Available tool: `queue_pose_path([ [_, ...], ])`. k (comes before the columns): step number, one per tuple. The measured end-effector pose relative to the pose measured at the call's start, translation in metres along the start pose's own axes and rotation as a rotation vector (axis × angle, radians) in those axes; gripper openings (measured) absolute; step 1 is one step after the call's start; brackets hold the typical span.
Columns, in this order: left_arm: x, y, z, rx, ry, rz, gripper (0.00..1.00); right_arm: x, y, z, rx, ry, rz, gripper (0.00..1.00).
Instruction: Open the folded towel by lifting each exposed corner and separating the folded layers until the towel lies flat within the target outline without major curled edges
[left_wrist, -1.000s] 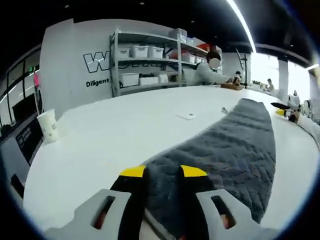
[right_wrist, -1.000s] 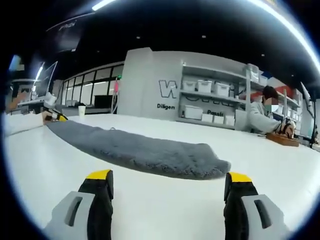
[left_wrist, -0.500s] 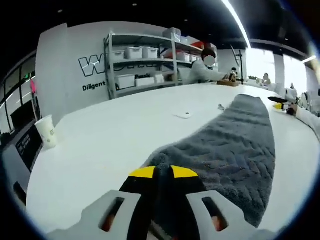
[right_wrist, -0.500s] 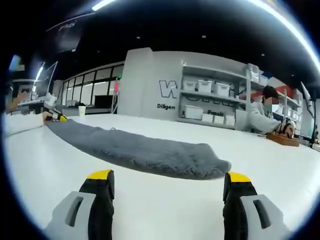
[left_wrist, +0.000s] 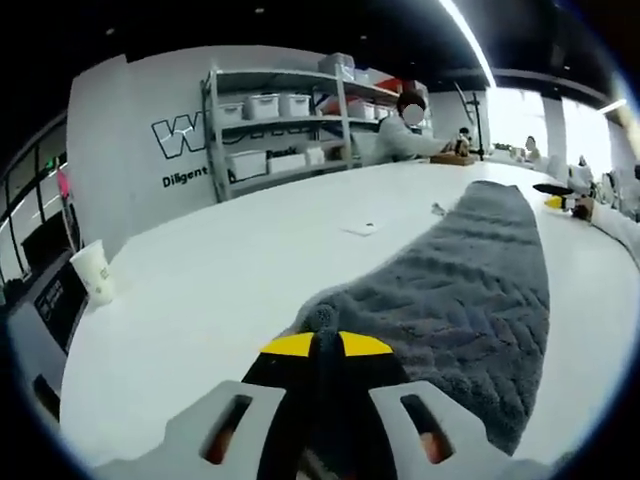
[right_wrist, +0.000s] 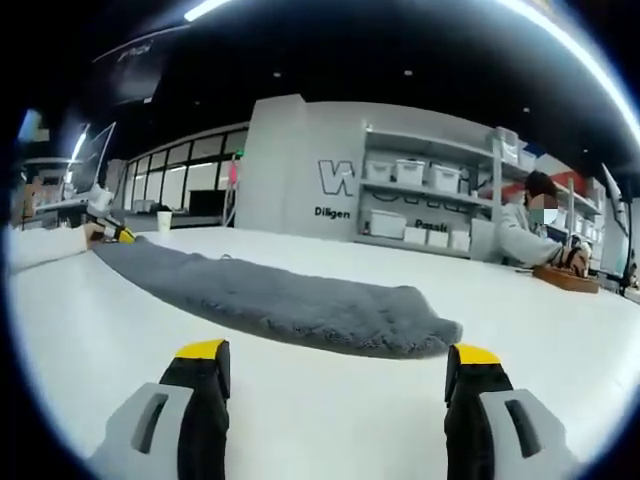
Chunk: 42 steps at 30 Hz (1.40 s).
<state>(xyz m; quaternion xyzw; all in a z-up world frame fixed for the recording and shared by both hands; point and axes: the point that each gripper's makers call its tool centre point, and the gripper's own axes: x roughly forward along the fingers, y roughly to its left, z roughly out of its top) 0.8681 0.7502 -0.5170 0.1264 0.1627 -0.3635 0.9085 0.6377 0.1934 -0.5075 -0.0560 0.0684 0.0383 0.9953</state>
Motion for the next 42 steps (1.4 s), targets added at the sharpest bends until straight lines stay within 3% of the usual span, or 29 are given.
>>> queue_pose_path([
  [15, -0.017, -0.013, 0.010, 0.024, -0.066, 0.010, 0.06, 0.000, 0.000, 0.000, 0.005, 0.001, 0.000, 0.88],
  [42, -0.069, -0.089, -0.003, -0.009, -0.092, -0.067, 0.05, -0.002, 0.004, 0.001, 0.024, -0.006, 0.010, 0.86],
])
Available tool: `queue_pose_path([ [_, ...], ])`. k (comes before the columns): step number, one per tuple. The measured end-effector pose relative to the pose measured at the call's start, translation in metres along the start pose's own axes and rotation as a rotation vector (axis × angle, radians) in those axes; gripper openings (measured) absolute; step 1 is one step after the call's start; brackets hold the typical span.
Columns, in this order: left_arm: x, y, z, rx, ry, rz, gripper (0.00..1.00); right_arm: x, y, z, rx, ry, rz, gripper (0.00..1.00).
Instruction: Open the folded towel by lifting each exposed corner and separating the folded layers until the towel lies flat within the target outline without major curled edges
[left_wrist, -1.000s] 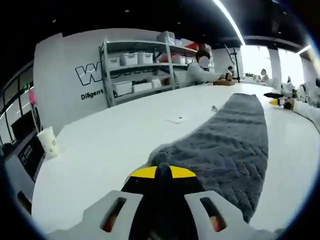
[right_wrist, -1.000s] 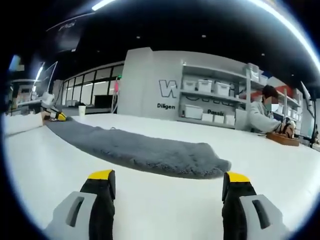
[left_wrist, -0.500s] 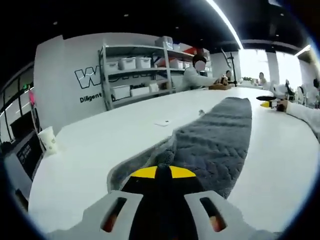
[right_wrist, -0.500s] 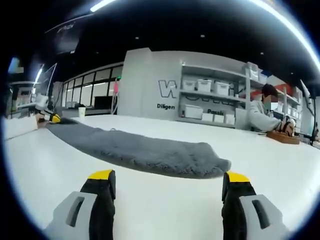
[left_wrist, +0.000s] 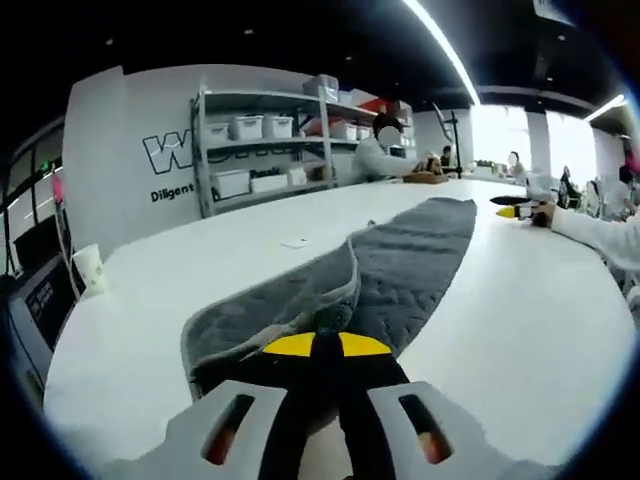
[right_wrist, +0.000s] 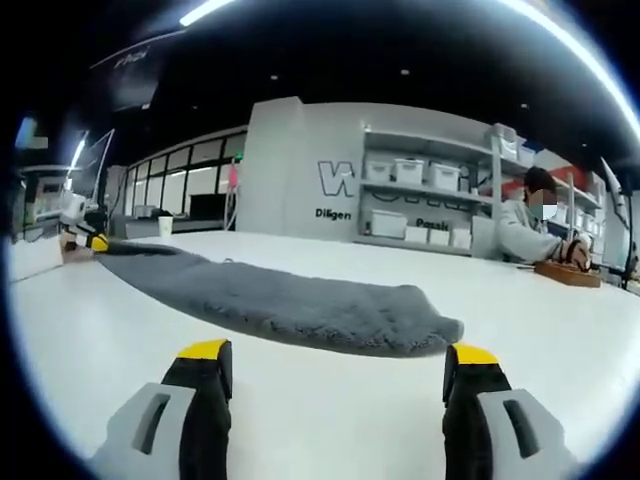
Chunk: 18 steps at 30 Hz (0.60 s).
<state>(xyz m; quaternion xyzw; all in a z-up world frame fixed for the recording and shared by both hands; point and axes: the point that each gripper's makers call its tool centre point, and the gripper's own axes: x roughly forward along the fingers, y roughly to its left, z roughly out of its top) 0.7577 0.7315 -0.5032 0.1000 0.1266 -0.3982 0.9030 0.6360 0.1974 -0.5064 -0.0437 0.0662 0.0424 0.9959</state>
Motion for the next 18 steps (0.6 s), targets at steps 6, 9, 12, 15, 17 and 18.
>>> queue_pose_path([
  [6, -0.010, -0.019, -0.004, 0.002, 0.010, -0.023, 0.05, 0.000, 0.002, 0.001, 0.001, -0.003, 0.003, 0.86],
  [9, -0.014, -0.026, -0.006, 0.013, 0.016, -0.032, 0.05, 0.000, 0.002, 0.001, 0.001, -0.002, 0.005, 0.86],
  [12, -0.020, -0.035, -0.008, 0.023, 0.022, -0.046, 0.04, 0.000, 0.001, 0.001, 0.005, -0.004, 0.006, 0.85],
  [15, -0.023, -0.041, -0.009, 0.025, 0.021, -0.057, 0.04, 0.001, 0.002, 0.001, 0.005, -0.006, 0.007, 0.85],
  [17, -0.027, -0.049, -0.010, 0.032, 0.023, -0.076, 0.04, 0.001, 0.002, 0.002, 0.002, -0.007, 0.010, 0.85],
  [18, -0.029, -0.052, -0.011, 0.034, 0.024, -0.081, 0.04, 0.001, 0.002, 0.002, 0.002, -0.008, 0.011, 0.85],
])
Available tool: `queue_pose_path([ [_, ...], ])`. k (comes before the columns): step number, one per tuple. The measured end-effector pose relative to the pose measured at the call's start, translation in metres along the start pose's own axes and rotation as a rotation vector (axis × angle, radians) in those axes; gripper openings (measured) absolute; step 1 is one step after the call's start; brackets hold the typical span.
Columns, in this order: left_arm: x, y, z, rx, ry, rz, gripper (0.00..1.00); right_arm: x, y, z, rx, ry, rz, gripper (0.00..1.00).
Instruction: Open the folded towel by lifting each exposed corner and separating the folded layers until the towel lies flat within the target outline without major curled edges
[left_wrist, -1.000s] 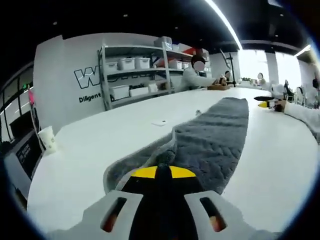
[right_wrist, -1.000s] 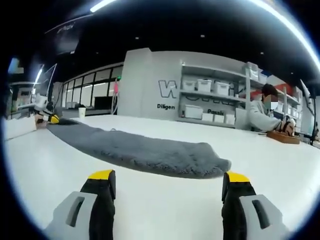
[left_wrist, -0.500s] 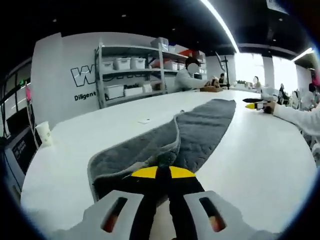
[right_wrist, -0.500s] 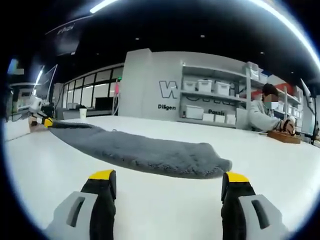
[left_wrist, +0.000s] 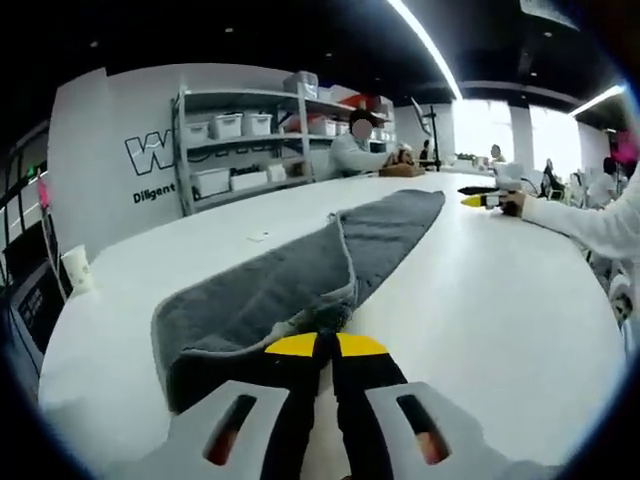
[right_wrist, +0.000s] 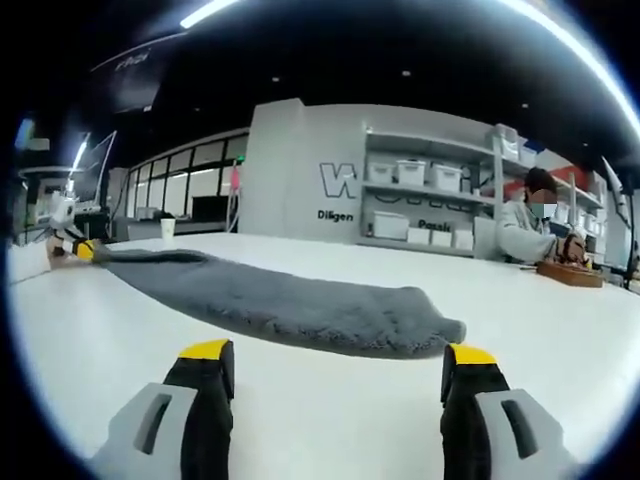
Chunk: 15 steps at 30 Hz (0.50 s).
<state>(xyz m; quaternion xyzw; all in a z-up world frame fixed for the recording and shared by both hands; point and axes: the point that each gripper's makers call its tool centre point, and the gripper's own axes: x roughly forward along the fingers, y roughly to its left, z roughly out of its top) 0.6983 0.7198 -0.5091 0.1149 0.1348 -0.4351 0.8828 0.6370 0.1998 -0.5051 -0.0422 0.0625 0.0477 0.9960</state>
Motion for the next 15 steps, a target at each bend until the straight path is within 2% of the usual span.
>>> queue_pose_path([
  [15, -0.026, -0.044, -0.009, 0.024, 0.005, -0.080, 0.03, -0.001, 0.001, 0.000, -0.005, 0.001, 0.005, 0.84],
])
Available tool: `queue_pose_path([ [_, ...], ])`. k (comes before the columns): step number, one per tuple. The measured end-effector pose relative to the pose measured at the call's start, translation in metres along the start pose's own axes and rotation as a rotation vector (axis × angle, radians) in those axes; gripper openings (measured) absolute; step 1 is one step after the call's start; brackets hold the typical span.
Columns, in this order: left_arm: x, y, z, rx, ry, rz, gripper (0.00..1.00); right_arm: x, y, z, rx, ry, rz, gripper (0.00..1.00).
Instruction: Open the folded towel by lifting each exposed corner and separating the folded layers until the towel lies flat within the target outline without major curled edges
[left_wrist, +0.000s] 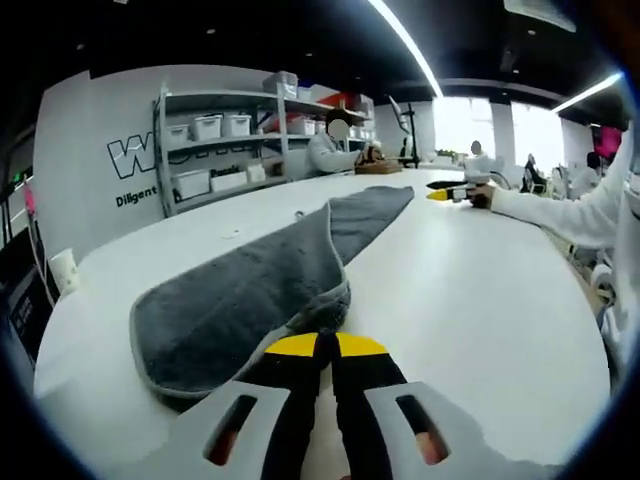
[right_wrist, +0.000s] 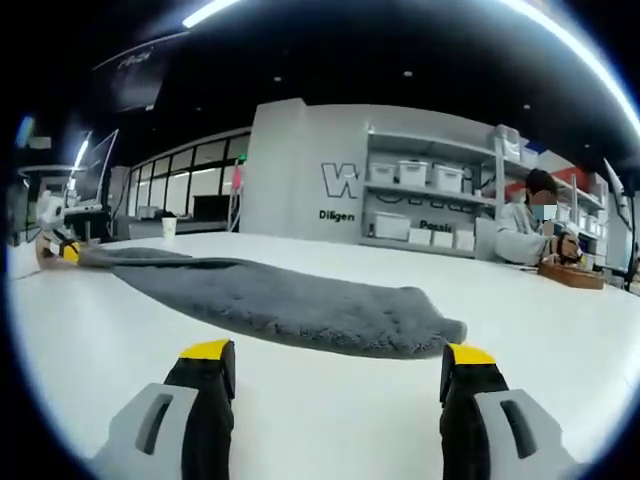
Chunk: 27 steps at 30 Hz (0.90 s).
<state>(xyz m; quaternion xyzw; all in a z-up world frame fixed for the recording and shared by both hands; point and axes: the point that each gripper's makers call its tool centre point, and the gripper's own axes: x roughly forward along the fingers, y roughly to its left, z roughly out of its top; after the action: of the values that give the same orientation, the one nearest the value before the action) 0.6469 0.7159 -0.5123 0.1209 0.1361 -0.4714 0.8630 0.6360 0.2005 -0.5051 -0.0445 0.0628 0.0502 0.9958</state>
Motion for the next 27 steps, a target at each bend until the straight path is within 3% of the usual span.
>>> queue_pose_path([
  [13, -0.023, -0.024, -0.014, -0.019, 0.024, -0.031, 0.03, -0.001, 0.000, 0.000, 0.005, -0.002, 0.002, 0.83],
  [27, -0.033, -0.024, -0.021, -0.100, 0.011, -0.011, 0.06, 0.000, 0.001, 0.002, 0.010, -0.010, 0.008, 0.83],
])
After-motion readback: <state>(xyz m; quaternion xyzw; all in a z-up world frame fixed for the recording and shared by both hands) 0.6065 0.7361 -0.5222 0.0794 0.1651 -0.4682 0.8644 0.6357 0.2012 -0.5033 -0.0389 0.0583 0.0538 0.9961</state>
